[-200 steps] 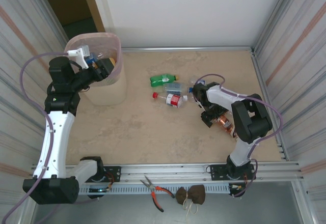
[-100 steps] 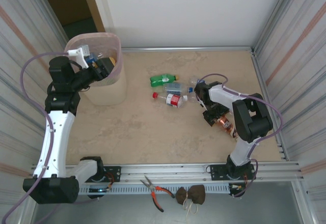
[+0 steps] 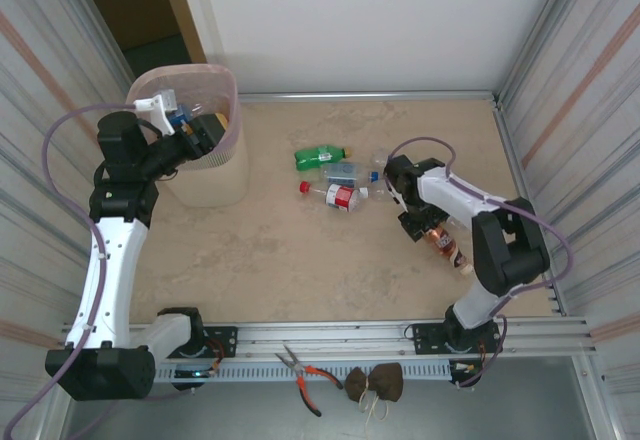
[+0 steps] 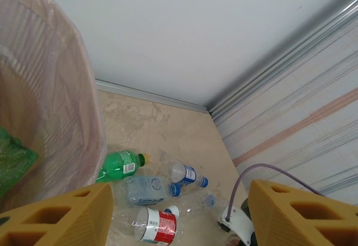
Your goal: Put the plastic bottles in the bin
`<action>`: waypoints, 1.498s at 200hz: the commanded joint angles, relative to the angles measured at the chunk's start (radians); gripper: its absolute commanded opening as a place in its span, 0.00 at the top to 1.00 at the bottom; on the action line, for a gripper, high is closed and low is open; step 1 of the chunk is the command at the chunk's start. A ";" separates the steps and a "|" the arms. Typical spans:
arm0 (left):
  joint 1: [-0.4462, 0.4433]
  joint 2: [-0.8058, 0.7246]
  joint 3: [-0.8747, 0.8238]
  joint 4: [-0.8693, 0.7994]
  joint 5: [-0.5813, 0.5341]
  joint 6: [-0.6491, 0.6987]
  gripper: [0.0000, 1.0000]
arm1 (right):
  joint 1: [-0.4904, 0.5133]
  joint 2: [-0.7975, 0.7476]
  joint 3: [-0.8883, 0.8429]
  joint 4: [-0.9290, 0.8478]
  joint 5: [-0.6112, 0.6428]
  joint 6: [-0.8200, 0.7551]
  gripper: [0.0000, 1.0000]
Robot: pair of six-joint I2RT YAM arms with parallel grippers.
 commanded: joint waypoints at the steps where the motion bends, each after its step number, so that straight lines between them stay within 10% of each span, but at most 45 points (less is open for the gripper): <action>1: -0.007 -0.016 -0.012 0.058 0.034 -0.006 0.33 | 0.010 -0.092 0.049 -0.039 -0.075 0.025 0.48; 147: -0.359 0.037 0.034 0.224 0.168 0.331 0.30 | 0.075 -0.536 0.236 0.251 -0.662 0.133 0.49; 299: -0.704 0.245 0.259 -0.008 0.204 0.692 0.19 | 0.077 -0.752 0.217 0.652 -1.030 0.295 0.50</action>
